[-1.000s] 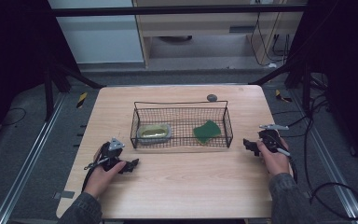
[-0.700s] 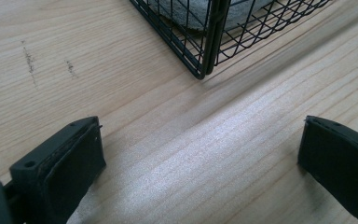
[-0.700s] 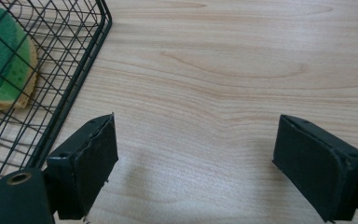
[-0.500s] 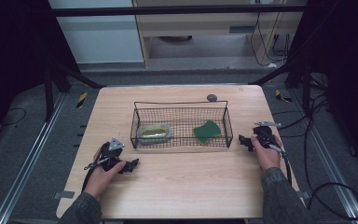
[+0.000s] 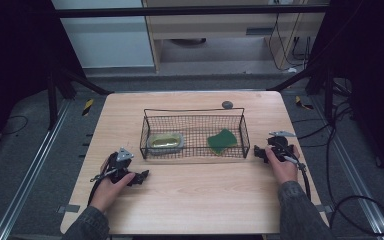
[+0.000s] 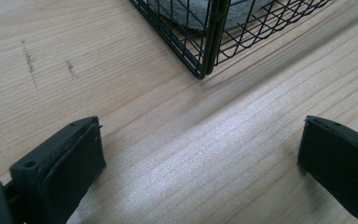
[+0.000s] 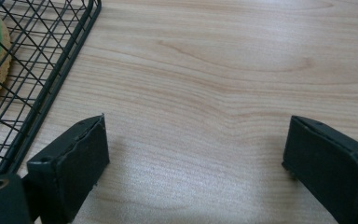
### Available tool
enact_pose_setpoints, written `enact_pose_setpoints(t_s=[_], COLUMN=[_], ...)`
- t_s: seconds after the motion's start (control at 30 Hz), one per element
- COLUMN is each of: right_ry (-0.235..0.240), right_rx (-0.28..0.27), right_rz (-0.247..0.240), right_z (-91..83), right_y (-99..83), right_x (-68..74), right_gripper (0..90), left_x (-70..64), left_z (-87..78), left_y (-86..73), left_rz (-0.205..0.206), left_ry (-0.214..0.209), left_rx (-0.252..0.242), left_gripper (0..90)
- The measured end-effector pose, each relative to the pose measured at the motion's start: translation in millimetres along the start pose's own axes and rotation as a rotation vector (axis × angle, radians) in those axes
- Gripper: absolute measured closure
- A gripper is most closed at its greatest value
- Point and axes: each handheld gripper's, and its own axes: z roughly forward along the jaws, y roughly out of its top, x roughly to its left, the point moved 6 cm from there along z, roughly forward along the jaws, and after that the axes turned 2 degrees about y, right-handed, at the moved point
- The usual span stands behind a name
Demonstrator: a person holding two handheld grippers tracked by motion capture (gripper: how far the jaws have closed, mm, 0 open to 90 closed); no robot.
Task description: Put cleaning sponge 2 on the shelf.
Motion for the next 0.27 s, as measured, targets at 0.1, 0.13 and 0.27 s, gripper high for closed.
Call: enact_pose_setpoints(t_s=[0.1,0.13,0.27], right_ry=[-0.023,-0.026,-0.049], right_rx=[0.006,0.006,0.008], right_rz=[0.024,0.022,0.044], right_z=[-0.6,-0.4,-0.7], right_y=[-1.5,-1.6,-2.4], right_x=[0.4,0.2,0.8], right_gripper=[3.9,3.5,2.1], left_x=[0.0,0.0,0.0], left_z=[0.0,0.0,0.0], left_y=[0.0,0.0,0.0], left_rz=[0.0,0.0,0.0], left_ry=[0.0,0.0,0.0], left_rx=[0.0,0.0,0.0], left_gripper=[0.0,0.0,0.0])
